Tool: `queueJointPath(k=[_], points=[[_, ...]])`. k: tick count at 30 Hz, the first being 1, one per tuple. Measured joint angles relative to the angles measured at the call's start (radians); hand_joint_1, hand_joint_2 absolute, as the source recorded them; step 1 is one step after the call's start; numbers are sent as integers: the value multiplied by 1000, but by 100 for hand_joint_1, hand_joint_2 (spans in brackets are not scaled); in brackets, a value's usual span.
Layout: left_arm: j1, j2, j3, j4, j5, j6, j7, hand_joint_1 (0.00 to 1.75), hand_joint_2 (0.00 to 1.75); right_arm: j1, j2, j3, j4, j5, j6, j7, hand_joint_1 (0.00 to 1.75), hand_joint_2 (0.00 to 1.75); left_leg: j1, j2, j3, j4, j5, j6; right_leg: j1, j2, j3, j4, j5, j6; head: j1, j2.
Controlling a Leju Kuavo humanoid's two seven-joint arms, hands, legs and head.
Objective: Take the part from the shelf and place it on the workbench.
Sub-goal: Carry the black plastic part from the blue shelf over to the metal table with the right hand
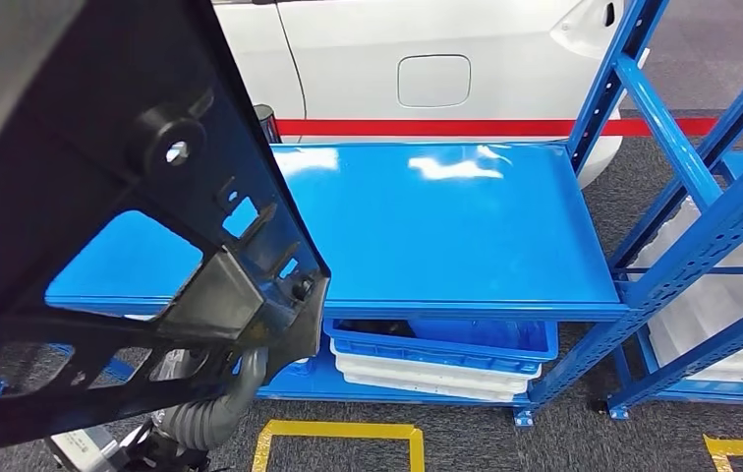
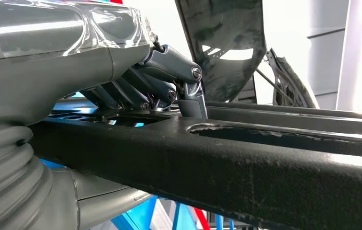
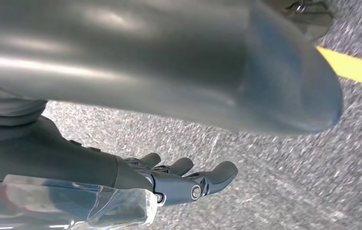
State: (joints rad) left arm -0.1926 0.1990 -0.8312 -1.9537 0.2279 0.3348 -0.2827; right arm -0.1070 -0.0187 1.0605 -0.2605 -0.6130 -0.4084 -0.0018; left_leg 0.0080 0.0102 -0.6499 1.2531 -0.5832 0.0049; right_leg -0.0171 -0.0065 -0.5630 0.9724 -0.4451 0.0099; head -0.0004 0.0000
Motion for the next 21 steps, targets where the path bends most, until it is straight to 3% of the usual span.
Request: queueJointPath(k=[1,3,5,8,9,12,15,18,19,20,21], points=[[1,0,0,1,4,0,-4,175,175,0,-3,0,0,-2,-1,0,0,0,0,0,29,-49,27,4,0,1,-1,0,2,1,0,0],[1,0,0,3,13,0,-9,175,175,-1,-8,0,0,-9,-8,-7,0,0,-4,-2,117,-210,92,19,2,4,-3,0,7,5,0,0],[1,-1,0,4,21,0,-14,175,175,-2,-12,0,0,-14,-16,-20,0,0,-11,-4,160,-304,118,29,2,5,-9,0,13,14,0,0],[2,-2,-1,8,27,-2,-19,175,175,-1,-18,0,0,-17,-21,-33,0,0,-14,-3,153,-317,129,39,0,5,-16,0,21,31,0,0],[2,-3,-1,9,28,-2,-20,175,175,-1,-21,0,0,-18,-21,-35,0,0,-12,-2,150,-320,136,44,0,6,-22,11,10,36,1,0],[0,-5,-2,10,28,-2,-20,175,175,-1,-28,0,0,-18,-21,-36,0,0,-8,0,145,-327,148,53,2,6,-41,55,-34,39,2,0],[0,-6,-2,10,28,-2,-21,175,175,0,-28,0,0,-18,-21,-36,0,0,-8,1,143,-326,150,55,2,6,-50,79,-50,40,3,0],[3,-9,-3,16,27,-2,-22,175,175,2,-33,0,0,-20,-22,-37,0,0,-11,2,129,-325,159,58,1,6,-96,219,-116,44,4,0],[3,-10,-4,18,27,-2,-23,175,175,3,-37,0,0,-20,-23,-37,0,0,-12,2,123,-323,163,57,1,6,-86,228,-116,45,4,0],[4,-10,-4,20,26,-2,-25,175,175,3,-40,0,0,-21,-25,-38,0,0,-13,2,117,-319,166,56,0,6,-55,193,-97,46,5,0],[4,-10,-4,21,25,-2,-27,175,175,2,-43,-1,0,-21,-27,-41,0,0,-12,2,114,-314,166,53,0,6,-7,112,-71,46,5,0]])
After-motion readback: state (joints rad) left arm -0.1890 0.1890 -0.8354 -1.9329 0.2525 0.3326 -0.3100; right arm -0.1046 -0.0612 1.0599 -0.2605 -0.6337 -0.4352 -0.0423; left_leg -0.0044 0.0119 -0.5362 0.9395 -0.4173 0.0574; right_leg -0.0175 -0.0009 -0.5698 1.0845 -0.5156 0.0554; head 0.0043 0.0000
